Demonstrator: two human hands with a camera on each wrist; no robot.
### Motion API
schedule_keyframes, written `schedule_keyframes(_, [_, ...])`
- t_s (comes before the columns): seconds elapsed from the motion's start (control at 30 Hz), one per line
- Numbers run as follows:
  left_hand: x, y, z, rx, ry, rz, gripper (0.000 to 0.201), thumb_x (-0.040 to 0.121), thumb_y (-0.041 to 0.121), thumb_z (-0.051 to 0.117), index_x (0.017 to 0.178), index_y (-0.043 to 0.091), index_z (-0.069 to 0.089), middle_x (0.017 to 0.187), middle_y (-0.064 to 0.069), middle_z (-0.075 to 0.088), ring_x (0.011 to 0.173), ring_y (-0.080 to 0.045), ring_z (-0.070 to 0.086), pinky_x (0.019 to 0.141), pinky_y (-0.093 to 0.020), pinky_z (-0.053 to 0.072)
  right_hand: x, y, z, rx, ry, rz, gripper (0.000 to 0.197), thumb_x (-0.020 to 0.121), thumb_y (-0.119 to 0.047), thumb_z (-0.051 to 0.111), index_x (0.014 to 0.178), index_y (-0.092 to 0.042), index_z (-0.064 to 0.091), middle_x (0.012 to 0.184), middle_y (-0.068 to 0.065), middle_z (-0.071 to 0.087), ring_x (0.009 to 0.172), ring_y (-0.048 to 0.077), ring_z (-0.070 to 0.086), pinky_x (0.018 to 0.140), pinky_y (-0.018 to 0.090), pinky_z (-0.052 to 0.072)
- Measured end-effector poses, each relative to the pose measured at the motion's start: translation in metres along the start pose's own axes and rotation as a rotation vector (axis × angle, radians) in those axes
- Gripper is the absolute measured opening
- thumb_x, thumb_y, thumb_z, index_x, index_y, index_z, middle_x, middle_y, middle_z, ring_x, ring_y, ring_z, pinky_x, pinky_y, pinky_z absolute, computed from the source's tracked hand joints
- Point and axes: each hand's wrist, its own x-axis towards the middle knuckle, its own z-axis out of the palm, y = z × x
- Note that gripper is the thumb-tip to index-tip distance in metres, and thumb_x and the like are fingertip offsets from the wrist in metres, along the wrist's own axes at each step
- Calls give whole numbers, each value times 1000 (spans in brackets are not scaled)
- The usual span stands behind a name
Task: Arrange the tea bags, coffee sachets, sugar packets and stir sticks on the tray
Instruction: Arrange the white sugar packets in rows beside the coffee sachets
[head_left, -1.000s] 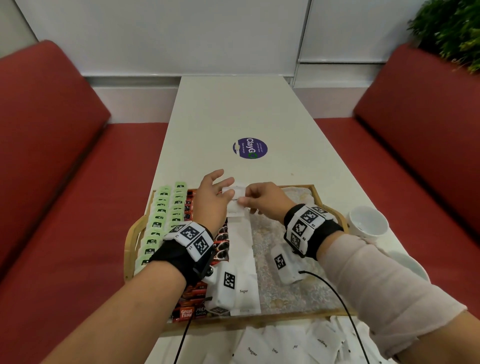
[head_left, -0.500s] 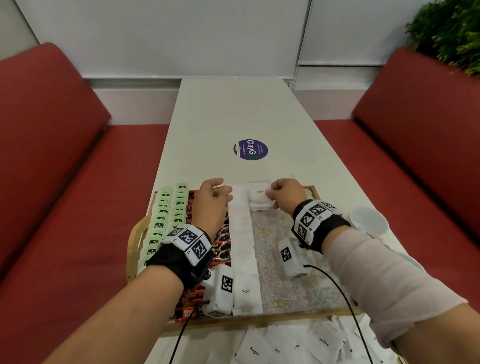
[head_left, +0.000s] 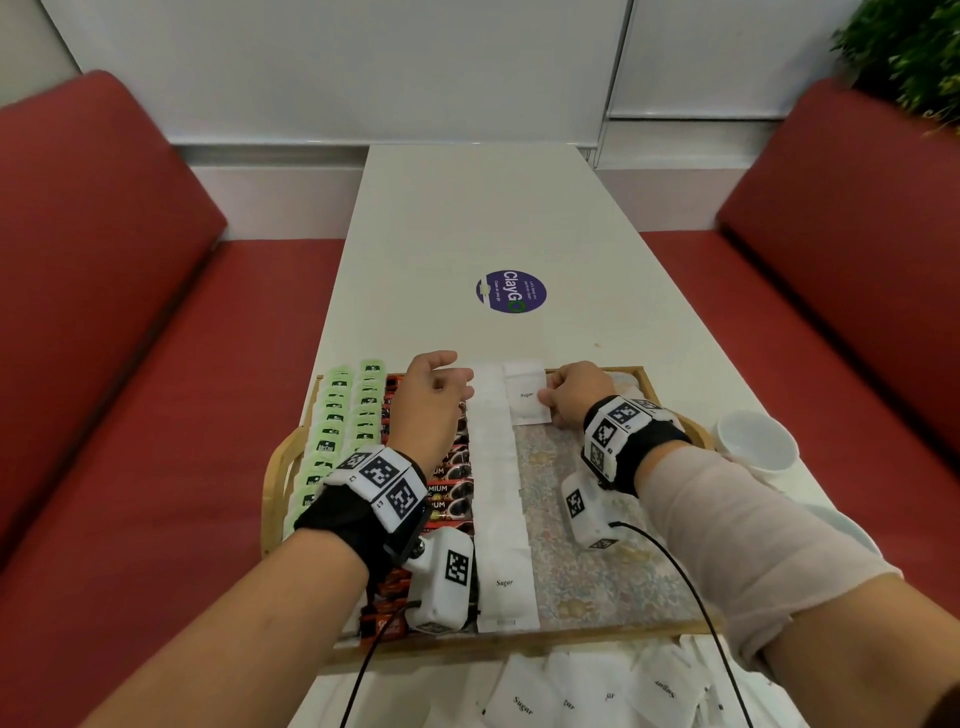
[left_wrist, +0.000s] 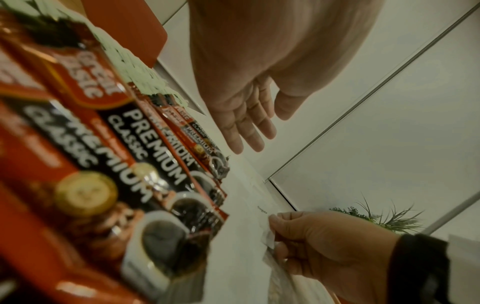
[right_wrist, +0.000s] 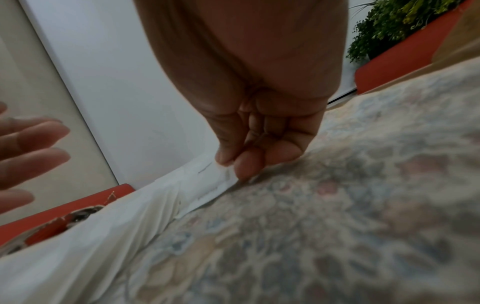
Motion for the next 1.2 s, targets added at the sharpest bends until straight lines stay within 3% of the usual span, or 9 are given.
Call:
schedule_keyframes(0.1, [0,0,0,8,-1,6,18,96,11,48,113,17,47,104,-3,65,88,-12,62,86,-35,52,1,-1,2,-33,-16,10,18,86,-20,65,73,-14,55,96,20,70,95,33,66,88,44,54])
schedule_keyframes(0.23, [1,-1,0,17,0,0,18,97,12,48,113,18,48,107,-5,65,89,-12,62,88,-35,52,1,-2,0,-41,-18,-1,20,84,-18,63,67,-21,52,97,17,70,90,32,68,84,42,56])
schedule_keyframes(0.4, [0,-1,-1,45,-5,-7,18,96,13,48,114,18,48,107,-3,65,95,-17,63,90,-38,52,2,-4,-1,-92,-40,16,11,84,-20,63,76,-14,59,97,17,70,93,32,68,84,39,56])
schedule_keyframes(0.47, [-2,1,-1,63,-7,-3,18,96,13,49,113,19,48,107,-3,65,95,-18,63,89,-39,52,0,-6,-3,-134,-23,23,19,85,-25,62,89,-7,64,92,15,68,90,31,67,80,33,55])
schedule_keyframes(0.53, [-6,5,-1,70,-11,-2,18,95,13,50,112,19,49,108,-4,64,91,-16,62,87,-40,53,-9,-9,-8,-132,6,10,23,87,-29,62,86,-6,59,85,13,64,84,30,65,73,30,51])
schedule_keyframes(0.77, [-41,15,2,95,-47,18,14,95,13,52,107,19,54,95,6,62,83,-13,59,78,-39,53,-67,-10,-21,-60,26,-130,28,87,-28,65,70,-22,44,84,4,60,86,26,63,65,30,44])
schedule_keyframes(0.87, [-63,16,1,126,-70,31,15,94,10,52,106,18,56,95,6,63,82,-12,60,74,-37,53,-97,-5,-24,-36,30,-166,25,87,-26,65,70,-22,47,71,-2,57,77,21,61,64,27,44])
schedule_keyframes(1.0, [-95,14,-6,192,-77,51,22,90,4,53,106,17,58,99,5,65,86,-13,61,74,-36,53,-138,5,-23,-18,8,-192,20,87,-26,66,75,-21,51,71,-4,56,71,18,59,55,23,41])
schedule_keyframes(1.2, [-140,-1,-20,284,-106,36,16,90,9,59,104,16,60,99,1,67,90,-15,62,85,-34,53,-193,24,-13,-10,-65,-210,15,85,-25,69,84,-17,57,78,-4,58,74,16,58,69,29,49])
